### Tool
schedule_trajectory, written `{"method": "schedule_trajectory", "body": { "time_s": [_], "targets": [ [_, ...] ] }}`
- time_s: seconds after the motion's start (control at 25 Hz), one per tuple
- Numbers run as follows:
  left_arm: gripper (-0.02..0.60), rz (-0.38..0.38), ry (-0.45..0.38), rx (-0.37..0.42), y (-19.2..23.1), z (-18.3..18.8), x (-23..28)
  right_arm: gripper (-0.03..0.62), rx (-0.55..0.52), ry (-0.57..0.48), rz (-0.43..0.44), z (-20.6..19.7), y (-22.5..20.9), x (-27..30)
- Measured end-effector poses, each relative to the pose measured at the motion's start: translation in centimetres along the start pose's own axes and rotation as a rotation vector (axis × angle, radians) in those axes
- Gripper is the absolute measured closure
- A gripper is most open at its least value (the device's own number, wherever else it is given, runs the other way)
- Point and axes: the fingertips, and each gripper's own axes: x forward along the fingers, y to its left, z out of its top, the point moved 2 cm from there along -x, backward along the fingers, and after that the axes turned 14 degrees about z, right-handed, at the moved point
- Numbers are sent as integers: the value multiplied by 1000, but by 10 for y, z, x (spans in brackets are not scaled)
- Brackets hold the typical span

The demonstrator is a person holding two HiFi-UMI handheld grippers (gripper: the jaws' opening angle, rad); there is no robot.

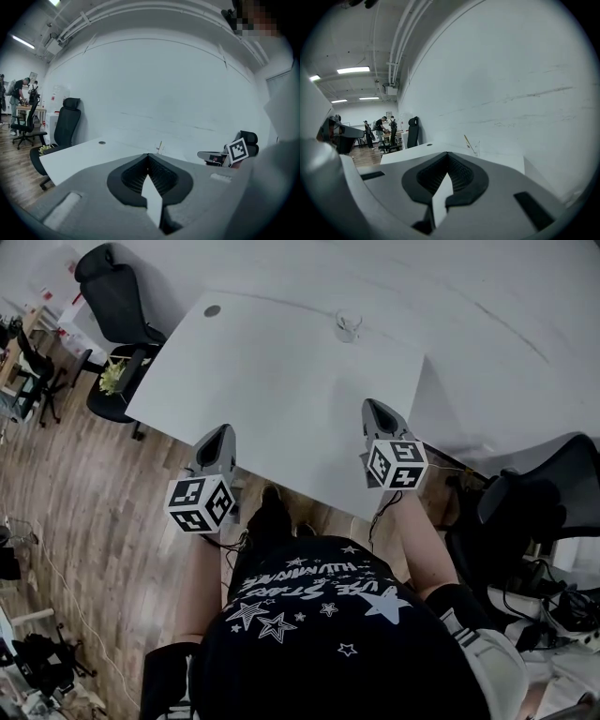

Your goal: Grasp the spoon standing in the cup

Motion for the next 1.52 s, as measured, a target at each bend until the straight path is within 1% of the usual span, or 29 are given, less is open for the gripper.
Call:
{"method": "schedule_trajectory", "body": {
  "time_s": [0.24, 0.44, 0.72, 1.0, 1.28, 1.52],
  "targets": [
    [574, -53, -2, 18, -3, 13, 30, 585, 8, -9, -51, 5, -14, 5],
    [574, -112, -2, 24, -3, 26, 68, 585, 4, -10, -113, 14, -31, 13],
    [574, -176, 5, 31, 0, 43, 120, 585, -2, -7, -171, 28, -52, 36],
    [574, -231, -8, 29, 7, 68, 168, 585, -26, 12, -218, 44, -69, 66],
    [574, -271, -11, 53, 4, 81, 210, 585, -40, 32, -227, 52, -85, 100],
    [574, -305, 11, 59, -2, 80, 236, 585, -54, 53, -218, 56, -94, 129]
  ]
}}
